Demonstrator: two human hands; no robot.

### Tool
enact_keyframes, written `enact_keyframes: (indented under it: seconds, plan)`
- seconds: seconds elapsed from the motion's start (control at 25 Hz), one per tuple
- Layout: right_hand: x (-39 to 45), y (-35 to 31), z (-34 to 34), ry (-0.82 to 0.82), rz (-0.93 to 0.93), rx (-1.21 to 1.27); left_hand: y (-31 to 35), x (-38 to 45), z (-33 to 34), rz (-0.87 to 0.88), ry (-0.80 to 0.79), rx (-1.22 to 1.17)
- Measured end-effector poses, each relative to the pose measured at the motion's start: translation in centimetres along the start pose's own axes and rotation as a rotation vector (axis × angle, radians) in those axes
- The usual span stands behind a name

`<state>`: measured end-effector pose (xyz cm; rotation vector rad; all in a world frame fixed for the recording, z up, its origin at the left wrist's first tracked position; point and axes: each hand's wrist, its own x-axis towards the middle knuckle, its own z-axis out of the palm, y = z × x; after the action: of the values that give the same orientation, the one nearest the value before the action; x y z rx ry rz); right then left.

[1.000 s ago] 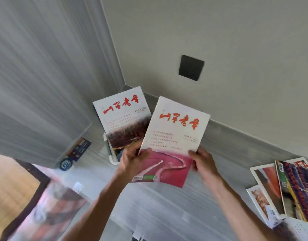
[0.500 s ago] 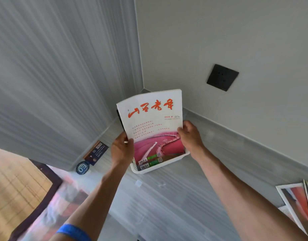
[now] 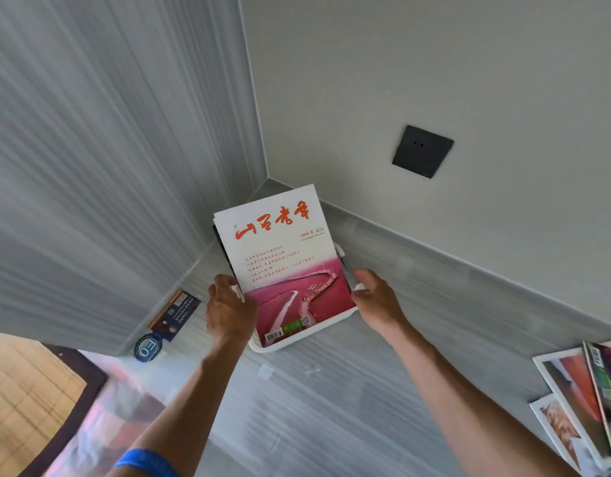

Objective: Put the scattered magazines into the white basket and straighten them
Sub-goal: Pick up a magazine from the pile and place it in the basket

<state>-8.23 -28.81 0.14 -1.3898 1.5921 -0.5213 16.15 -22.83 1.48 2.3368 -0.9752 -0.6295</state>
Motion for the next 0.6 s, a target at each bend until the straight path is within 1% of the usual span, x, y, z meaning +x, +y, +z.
enact_keyframes:
  seconds: [0.04,0.08,0.16,0.2,0.36,0.48,0.6]
  plan:
    - [-1.0,1.2,-0.7,0.027,0.011,0.030,0.6,-1.4,0.4,0.095,0.031,-0.030]
    - [-2.3,2.6,-1.5,0.058,0.035,0.061,1.3,-3.1,1.1,0.202,0.010,-0.080]
    - [-5.6,5.8,-3.7,0.114,0.130,0.102,3.2,-7.2,3.2,0.375,-0.153,-0.157]
    - [-7.3,7.5,-4.9,0.147,0.186,0.113,4.2,-9.4,4.7,0.432,-0.246,-0.170]
    - [-13.8,14.8,-11.0,0.236,0.325,0.080,8.0,-17.3,10.9,0.518,-0.519,-0.116]
    - [-18.9,20.6,-16.5,0.364,0.451,-0.021,11.0,-23.2,14.8,0.609,-0.702,-0.089]
    - [-23.4,26.1,-19.4,0.445,0.594,-0.129,12.2,-27.9,17.7,0.653,-0.811,-0.060]
